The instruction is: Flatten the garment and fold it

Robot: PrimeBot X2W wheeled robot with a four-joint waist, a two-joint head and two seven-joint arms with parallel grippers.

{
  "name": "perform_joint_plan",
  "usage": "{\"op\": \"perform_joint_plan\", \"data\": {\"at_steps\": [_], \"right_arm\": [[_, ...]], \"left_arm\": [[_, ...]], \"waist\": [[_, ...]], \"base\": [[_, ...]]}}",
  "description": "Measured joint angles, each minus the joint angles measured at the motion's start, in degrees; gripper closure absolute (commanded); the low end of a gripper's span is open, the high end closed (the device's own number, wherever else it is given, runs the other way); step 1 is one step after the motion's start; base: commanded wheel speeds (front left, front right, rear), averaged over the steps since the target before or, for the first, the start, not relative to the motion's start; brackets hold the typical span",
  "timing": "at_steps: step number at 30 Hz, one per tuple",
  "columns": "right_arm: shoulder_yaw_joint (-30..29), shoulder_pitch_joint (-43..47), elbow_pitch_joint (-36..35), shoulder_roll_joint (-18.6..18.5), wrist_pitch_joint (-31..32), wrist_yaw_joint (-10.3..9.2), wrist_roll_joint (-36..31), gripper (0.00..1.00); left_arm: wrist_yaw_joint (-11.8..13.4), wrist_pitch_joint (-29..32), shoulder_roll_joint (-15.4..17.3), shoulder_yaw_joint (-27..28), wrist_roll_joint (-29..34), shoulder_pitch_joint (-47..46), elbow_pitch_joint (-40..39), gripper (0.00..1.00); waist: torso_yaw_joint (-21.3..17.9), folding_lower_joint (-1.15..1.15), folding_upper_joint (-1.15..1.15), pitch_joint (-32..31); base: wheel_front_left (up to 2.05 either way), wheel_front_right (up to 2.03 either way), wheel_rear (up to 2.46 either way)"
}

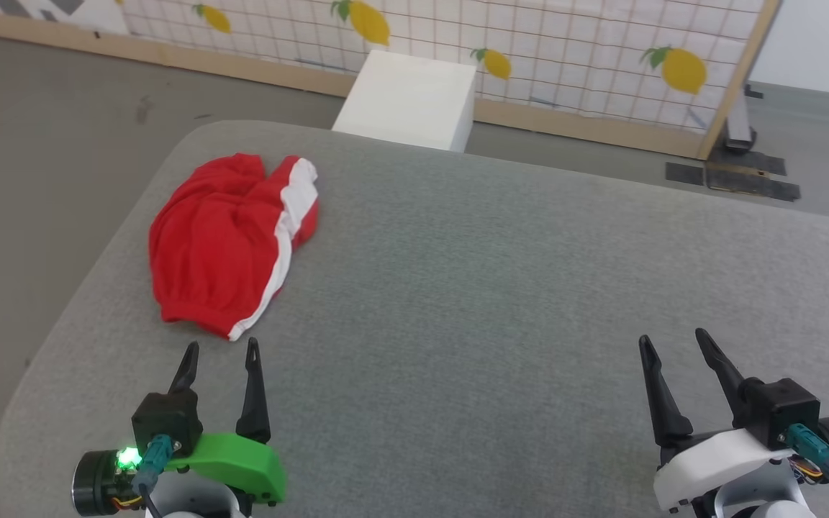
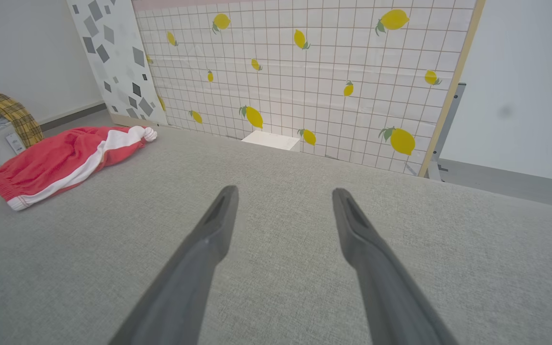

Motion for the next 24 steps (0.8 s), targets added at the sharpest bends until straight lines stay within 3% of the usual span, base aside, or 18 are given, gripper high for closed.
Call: {"op": "perform_joint_plan", "data": {"at_steps": [24], "right_arm": [[0.03, 1.18, 1.66, 0.02, -2.44, 0.00, 1.52, 0.00]], "left_arm": [[1.62, -2.83, 0.00, -1.16, -1.85, 0.83, 1.02, 0.00]], "waist": [[8.31, 0.00, 0.00, 0.42]], "base": [[0.00, 0.00, 0.00]]}}
